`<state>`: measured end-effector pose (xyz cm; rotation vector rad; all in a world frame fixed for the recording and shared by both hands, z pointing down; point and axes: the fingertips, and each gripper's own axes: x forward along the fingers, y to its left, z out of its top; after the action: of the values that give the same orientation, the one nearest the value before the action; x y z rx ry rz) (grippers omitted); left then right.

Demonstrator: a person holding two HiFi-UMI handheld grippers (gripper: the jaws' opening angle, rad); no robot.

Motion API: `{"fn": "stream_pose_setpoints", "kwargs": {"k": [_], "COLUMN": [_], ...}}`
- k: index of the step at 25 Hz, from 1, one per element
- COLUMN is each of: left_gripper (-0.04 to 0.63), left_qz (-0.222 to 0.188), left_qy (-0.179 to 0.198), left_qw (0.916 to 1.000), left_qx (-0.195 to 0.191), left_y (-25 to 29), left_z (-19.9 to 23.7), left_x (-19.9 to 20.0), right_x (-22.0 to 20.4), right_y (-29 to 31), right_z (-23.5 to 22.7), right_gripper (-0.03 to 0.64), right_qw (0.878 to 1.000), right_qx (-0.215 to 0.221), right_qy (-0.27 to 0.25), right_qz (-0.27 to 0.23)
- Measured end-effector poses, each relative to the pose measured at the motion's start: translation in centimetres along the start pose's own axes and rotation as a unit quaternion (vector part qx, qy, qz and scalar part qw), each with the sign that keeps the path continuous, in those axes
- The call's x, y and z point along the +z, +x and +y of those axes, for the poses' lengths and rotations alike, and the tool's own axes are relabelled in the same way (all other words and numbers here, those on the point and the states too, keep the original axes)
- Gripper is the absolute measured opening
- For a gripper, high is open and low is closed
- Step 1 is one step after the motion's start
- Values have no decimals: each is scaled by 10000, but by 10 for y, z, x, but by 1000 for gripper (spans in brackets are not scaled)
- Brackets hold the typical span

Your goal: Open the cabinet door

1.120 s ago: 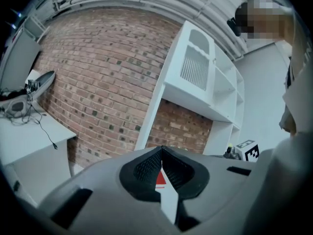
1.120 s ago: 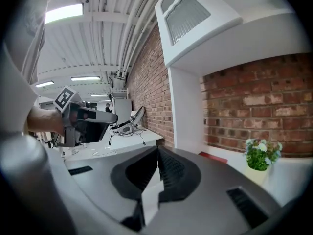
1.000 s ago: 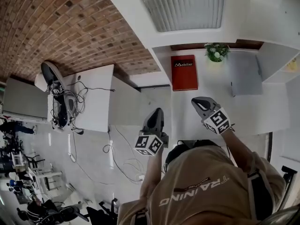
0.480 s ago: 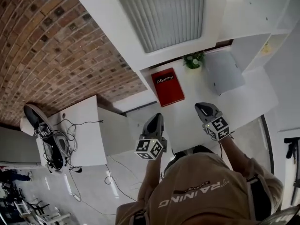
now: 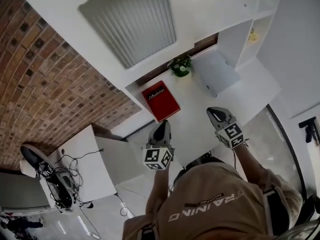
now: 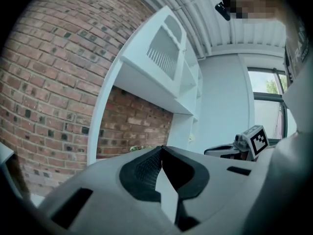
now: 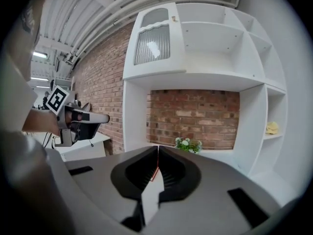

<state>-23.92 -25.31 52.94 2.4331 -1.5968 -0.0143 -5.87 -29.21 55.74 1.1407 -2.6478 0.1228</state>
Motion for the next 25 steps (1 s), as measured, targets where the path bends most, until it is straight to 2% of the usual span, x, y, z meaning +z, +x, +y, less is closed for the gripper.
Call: {"fn": "stream_pose_setpoints", "kwargs": {"k": [4,8,17,20,25], "left_gripper": [9,9,9,9,9], "left_qz": [-106,-365,-228,-186,-394], "left_qy": [143,286,245,362,596], "left_qw": [9998,9987,9980,9970,9943], "left_qx": [72,191,535,663,794], "left_y": [1,0,6,2,-1], "left_z": [-6,-7,-9,-4,0], "left_x": [16,40,24,28,53], "right_x": [-3,5,23,37,66], "right_y": [-21,-16,7,16,20], "right_z": [-3,0,4,2,-10], "right_gripper": [14,14,14,14,14], "right_qw": [10000,9998,9955,9940,9927], "right_qx": [11,202,789,904,876], "right_qy": [17,-53,-520,-555,-581], "right_qz": [4,-60,-95,-255,-590]}}
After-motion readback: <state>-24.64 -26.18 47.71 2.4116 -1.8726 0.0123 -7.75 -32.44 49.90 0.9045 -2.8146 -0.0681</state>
